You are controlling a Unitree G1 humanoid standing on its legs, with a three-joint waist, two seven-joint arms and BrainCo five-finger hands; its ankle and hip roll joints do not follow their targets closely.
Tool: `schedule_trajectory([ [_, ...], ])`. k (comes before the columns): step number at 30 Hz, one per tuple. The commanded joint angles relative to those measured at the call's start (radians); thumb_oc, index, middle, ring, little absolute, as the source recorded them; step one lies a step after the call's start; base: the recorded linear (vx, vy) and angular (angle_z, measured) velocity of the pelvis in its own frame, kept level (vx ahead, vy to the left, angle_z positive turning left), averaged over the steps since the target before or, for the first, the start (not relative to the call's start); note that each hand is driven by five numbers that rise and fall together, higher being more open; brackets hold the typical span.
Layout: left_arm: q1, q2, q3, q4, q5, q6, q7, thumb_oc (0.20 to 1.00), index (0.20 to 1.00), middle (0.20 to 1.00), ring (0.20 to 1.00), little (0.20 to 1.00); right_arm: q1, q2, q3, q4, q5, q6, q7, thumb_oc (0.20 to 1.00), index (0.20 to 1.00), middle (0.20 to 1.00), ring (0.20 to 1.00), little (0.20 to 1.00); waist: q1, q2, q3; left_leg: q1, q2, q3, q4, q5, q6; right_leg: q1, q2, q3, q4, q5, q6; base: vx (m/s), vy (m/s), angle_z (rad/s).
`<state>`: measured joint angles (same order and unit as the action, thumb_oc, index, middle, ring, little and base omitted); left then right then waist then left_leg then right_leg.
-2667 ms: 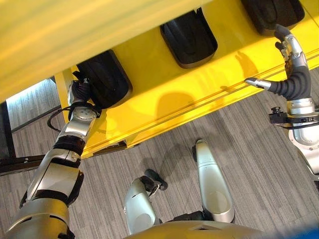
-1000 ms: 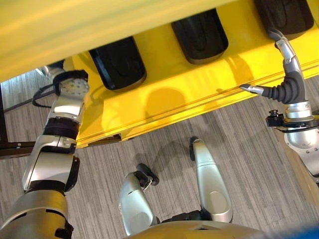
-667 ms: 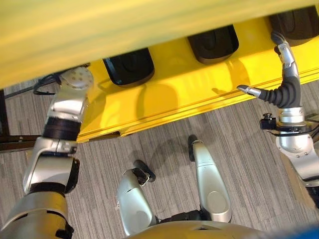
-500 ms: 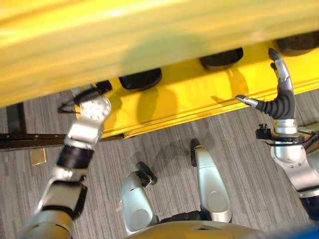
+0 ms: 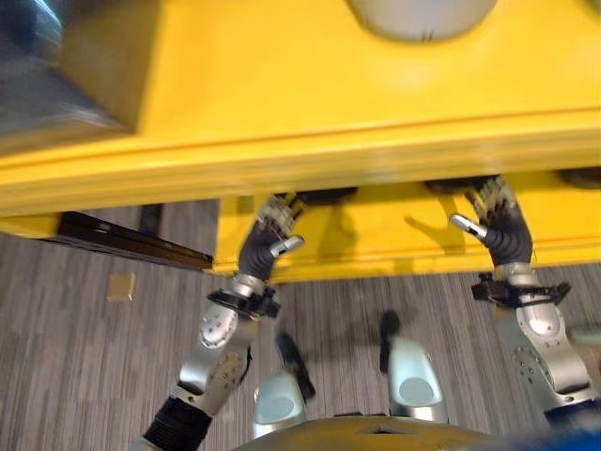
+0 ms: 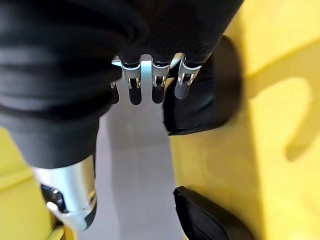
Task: Move parts from the plastic box to the shelf.
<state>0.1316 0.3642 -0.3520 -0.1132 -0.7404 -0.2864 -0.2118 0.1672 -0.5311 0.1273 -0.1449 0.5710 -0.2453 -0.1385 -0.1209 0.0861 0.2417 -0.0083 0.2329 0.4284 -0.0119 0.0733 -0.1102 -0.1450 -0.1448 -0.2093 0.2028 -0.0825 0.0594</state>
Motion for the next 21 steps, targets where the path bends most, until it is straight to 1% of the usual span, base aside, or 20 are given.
schedule_trajectory([
  [1, -0.032, 0.053, 0.046, -0.003, -0.053, -0.002, -0.192, 1.0, 1.0, 1.0, 1.0, 1.0, -0.045, 0.01, -0.02, -0.044, 0.046, -0.023, 0.034, 1.0, 1.0, 1.0, 1.0, 1.0, -0.01, -0.089, 0.012, -0.006, 0.009, -0.062, 0.0, 0.03, -0.001, 0.06, -0.021, -0.008, -0.072, 0.049, 0.019, 0.08, 0.0, 0.01],
  [2, -0.021, 0.053, 0.04, 0.028, -0.064, 0.02, -0.208, 1.0, 1.0, 1.0, 1.0, 1.0, -0.038, 0.011, -0.016, -0.023, 0.065, -0.006, 0.03, 1.0, 1.0, 1.0, 1.0, 1.0, -0.011, -0.09, -0.009, 0.017, 0.018, -0.049, -0.026, 0.042, -0.009, 0.082, -0.028, -0.012, -0.104, 0.066, 0.026, 0.14, 0.012, -0.01],
  [3, -0.009, 0.056, 0.041, 0.056, -0.063, 0.017, -0.217, 1.0, 1.0, 1.0, 1.0, 1.0, -0.032, 0.015, -0.013, -0.004, 0.084, 0.008, 0.028, 1.0, 1.0, 1.0, 1.0, 1.0, -0.014, -0.092, -0.025, 0.051, 0.02, -0.045, -0.052, 0.039, -0.024, 0.114, -0.038, -0.018, -0.132, 0.068, 0.043, 0.16, 0.024, -0.04],
  [4, -0.002, 0.058, 0.044, 0.069, -0.077, 0.025, -0.231, 1.0, 1.0, 1.0, 1.0, 1.0, -0.029, 0.018, -0.013, 0.003, 0.086, 0.013, 0.027, 1.0, 1.0, 1.0, 1.0, 1.0, -0.014, -0.092, -0.033, 0.063, 0.024, -0.038, -0.065, 0.044, -0.029, 0.127, -0.043, -0.024, -0.155, 0.082, 0.05, 0.13, 0.022, -0.05],
  [5, 0.023, 0.057, 0.062, 0.096, -0.131, 0.068, -0.301, 1.0, 1.0, 1.0, 1.0, 1.0, -0.017, 0.033, -0.011, 0.015, 0.062, 0.023, 0.025, 1.0, 1.0, 1.0, 1.0, 1.0, -0.016, -0.09, -0.054, 0.079, 0.035, -0.019, -0.075, 0.042, -0.039, 0.157, -0.058, -0.041, -0.217, 0.121, 0.071, 0.04, 0.002, -0.03],
  [8, 0.04, 0.058, 0.079, 0.118, -0.132, 0.077, -0.333, 1.0, 1.0, 1.0, 1.0, 1.0, -0.006, 0.047, -0.014, 0.02, 0.057, 0.048, 0.031, 1.0, 1.0, 1.0, 1.0, 1.0, -0.018, -0.089, -0.066, 0.089, 0.042, -0.006, -0.075, 0.039, -0.045, 0.181, -0.068, -0.055, -0.259, 0.149, 0.086, 0.03, -0.006, -0.07],
  [10, 0.05, 0.059, 0.093, 0.127, -0.11, 0.07, -0.335, 1.0, 1.0, 1.0, 1.0, 1.0, 0.004, 0.055, -0.015, 0.025, 0.059, 0.072, 0.046, 1.0, 1.0, 1.0, 1.0, 1.0, -0.019, -0.089, -0.073, 0.1, 0.041, 0.008, -0.075, 0.034, -0.046, 0.19, -0.079, -0.063, -0.281, 0.168, 0.099, 0.0, 0.0, 0.0],
  [12, 0.061, 0.064, 0.101, 0.125, -0.086, 0.073, -0.346, 1.0, 1.0, 1.0, 1.0, 1.0, 0.02, 0.064, -0.013, 0.025, 0.057, 0.095, 0.063, 1.0, 1.0, 1.0, 1.0, 1.0, -0.021, -0.089, -0.077, 0.11, 0.039, 0.021, -0.075, 0.029, -0.045, 0.193, -0.091, -0.068, -0.285, 0.177, 0.109, 0.0, 0.0, 0.0],
  [15, 0.087, 0.083, 0.116, 0.121, -0.068, 0.082, -0.373, 1.0, 1.0, 1.0, 1.0, 1.0, 0.051, 0.066, -0.011, 0.025, 0.05, 0.108, 0.08, 1.0, 1.0, 1.0, 1.0, 1.0, -0.025, -0.092, -0.085, 0.123, 0.032, 0.037, -0.075, 0.021, -0.039, 0.202, -0.093, -0.068, -0.289, 0.179, 0.118, 0.0, 0.0, 0.0],
  [17, 0.103, 0.096, 0.13, 0.115, -0.065, 0.101, -0.388, 1.0, 1.0, 1.0, 1.0, 1.0, 0.076, 0.063, -0.016, 0.017, 0.041, 0.115, 0.086, 1.0, 1.0, 1.0, 1.0, 1.0, -0.03, -0.093, -0.092, 0.133, 0.028, 0.045, -0.075, 0.018, -0.036, 0.21, -0.091, -0.066, -0.29, 0.178, 0.12, 0.03, 0.019, -0.08],
  [21, 0.122, 0.11, 0.142, 0.103, -0.07, 0.106, -0.393, 1.0, 1.0, 1.0, 1.0, 1.0, 0.098, 0.054, -0.023, 0.013, 0.039, 0.121, 0.088, 1.0, 1.0, 1.0, 1.0, 1.0, -0.035, -0.095, -0.099, 0.148, 0.02, 0.049, -0.075, 0.009, -0.028, 0.223, -0.086, -0.06, -0.29, 0.173, 0.12, 0.04, 0.008, -0.06],
])
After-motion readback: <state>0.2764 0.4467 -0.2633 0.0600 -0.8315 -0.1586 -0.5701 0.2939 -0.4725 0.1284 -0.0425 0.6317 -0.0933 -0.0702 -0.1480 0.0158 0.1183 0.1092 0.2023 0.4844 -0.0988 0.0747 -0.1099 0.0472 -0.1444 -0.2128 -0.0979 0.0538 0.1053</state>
